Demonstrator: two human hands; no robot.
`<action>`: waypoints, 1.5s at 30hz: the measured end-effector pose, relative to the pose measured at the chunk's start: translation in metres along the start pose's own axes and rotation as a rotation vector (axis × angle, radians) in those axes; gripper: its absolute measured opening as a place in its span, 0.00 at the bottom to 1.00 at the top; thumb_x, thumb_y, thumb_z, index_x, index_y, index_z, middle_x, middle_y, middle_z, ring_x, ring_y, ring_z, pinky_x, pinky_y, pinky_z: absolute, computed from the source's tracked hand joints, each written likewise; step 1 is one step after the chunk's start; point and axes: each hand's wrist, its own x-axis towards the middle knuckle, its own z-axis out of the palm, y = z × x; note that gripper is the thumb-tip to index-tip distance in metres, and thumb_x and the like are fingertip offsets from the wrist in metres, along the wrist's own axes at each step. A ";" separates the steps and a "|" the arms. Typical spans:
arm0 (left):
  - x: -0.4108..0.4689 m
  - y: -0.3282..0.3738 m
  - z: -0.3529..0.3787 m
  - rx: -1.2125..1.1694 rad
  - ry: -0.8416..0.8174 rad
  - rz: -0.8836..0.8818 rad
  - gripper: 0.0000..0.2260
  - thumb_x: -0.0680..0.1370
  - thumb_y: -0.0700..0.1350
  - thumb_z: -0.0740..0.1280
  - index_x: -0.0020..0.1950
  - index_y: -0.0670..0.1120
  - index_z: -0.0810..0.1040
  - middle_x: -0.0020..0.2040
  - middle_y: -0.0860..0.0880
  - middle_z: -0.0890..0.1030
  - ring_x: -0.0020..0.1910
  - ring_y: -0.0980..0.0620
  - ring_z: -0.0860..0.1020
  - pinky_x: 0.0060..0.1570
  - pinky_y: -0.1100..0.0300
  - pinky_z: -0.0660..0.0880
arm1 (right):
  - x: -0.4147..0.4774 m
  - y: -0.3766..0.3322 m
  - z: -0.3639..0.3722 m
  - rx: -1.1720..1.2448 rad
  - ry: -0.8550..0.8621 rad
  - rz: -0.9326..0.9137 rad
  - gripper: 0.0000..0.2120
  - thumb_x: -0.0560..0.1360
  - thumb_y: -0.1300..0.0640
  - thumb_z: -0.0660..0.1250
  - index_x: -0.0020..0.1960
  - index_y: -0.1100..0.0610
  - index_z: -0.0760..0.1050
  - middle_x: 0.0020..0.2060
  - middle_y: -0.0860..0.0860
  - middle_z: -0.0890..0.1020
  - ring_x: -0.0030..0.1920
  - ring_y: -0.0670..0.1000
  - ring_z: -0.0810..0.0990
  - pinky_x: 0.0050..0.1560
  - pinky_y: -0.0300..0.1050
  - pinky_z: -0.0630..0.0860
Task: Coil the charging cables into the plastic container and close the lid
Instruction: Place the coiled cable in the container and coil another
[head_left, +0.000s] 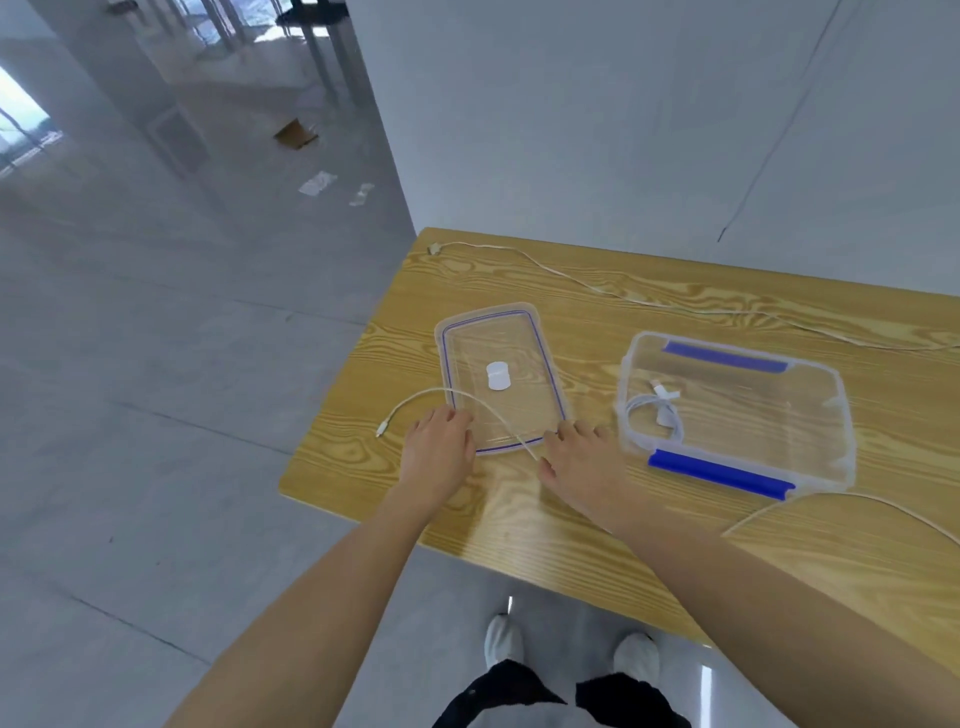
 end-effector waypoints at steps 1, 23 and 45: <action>0.005 -0.009 0.000 0.010 -0.015 -0.014 0.13 0.78 0.42 0.59 0.61 0.44 0.76 0.55 0.44 0.78 0.56 0.44 0.75 0.54 0.51 0.71 | 0.004 -0.006 0.004 -0.021 -0.017 0.006 0.11 0.64 0.52 0.72 0.39 0.60 0.80 0.32 0.55 0.80 0.33 0.57 0.79 0.32 0.49 0.74; 0.043 -0.098 0.038 -0.274 -0.293 -0.386 0.06 0.78 0.45 0.63 0.44 0.45 0.78 0.43 0.45 0.80 0.40 0.46 0.78 0.36 0.56 0.73 | 0.016 -0.028 0.023 0.570 -0.100 0.294 0.10 0.81 0.55 0.54 0.49 0.57 0.72 0.37 0.52 0.78 0.35 0.53 0.76 0.35 0.46 0.68; 0.027 0.011 -0.063 -1.122 -0.050 -0.312 0.04 0.78 0.37 0.63 0.48 0.37 0.76 0.35 0.41 0.80 0.30 0.51 0.76 0.32 0.59 0.75 | -0.016 0.036 -0.097 1.235 0.284 0.310 0.08 0.80 0.61 0.59 0.45 0.53 0.74 0.30 0.52 0.79 0.30 0.49 0.78 0.38 0.46 0.77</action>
